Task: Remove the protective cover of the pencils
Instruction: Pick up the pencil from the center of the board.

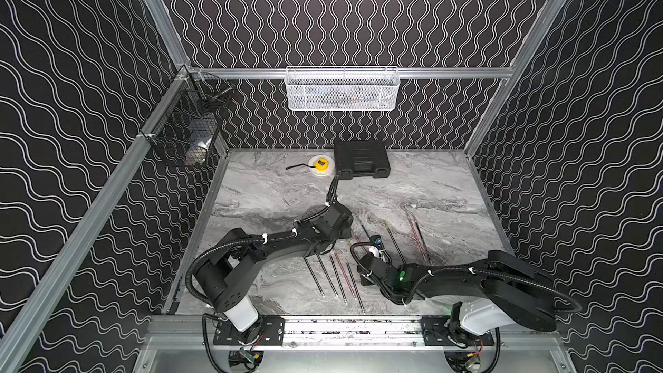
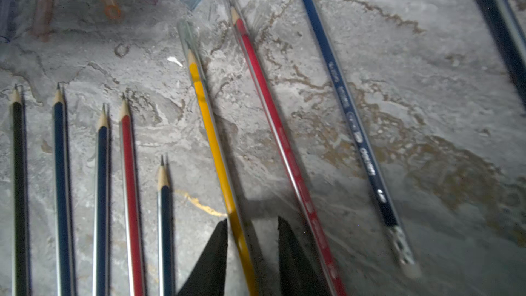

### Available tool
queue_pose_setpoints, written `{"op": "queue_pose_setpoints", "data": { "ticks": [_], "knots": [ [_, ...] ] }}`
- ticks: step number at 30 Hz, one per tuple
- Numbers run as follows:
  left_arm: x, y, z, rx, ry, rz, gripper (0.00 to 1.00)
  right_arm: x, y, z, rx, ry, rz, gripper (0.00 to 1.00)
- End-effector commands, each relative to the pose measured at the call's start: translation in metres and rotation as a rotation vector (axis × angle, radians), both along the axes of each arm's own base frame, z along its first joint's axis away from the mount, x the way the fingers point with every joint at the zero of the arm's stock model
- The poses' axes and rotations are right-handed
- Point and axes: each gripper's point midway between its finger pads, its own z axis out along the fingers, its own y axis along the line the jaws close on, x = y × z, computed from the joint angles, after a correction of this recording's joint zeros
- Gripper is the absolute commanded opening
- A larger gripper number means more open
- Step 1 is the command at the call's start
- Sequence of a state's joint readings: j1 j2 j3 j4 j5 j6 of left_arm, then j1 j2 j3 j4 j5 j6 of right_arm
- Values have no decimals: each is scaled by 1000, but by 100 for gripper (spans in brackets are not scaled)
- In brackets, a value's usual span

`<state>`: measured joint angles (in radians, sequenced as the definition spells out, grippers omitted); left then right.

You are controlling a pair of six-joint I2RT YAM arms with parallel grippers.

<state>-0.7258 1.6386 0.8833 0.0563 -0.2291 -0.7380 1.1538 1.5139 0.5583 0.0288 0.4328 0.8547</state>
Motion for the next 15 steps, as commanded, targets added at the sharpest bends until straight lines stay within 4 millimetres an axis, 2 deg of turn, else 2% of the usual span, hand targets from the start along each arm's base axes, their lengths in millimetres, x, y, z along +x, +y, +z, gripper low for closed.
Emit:
{"op": "queue_pose_setpoints", "data": {
  "ticks": [1,7,15],
  "knots": [
    [0,0,8,-20,-19,2,32,-13,-9,-23,-84,91,23,28],
    [-2,4,14,-23,-34,5,32,-12,-12,-32,-136,99,10,14],
    [-4,7,19,-27,-45,8,32,-11,-13,-26,-108,85,-1,3]
  ]
}}
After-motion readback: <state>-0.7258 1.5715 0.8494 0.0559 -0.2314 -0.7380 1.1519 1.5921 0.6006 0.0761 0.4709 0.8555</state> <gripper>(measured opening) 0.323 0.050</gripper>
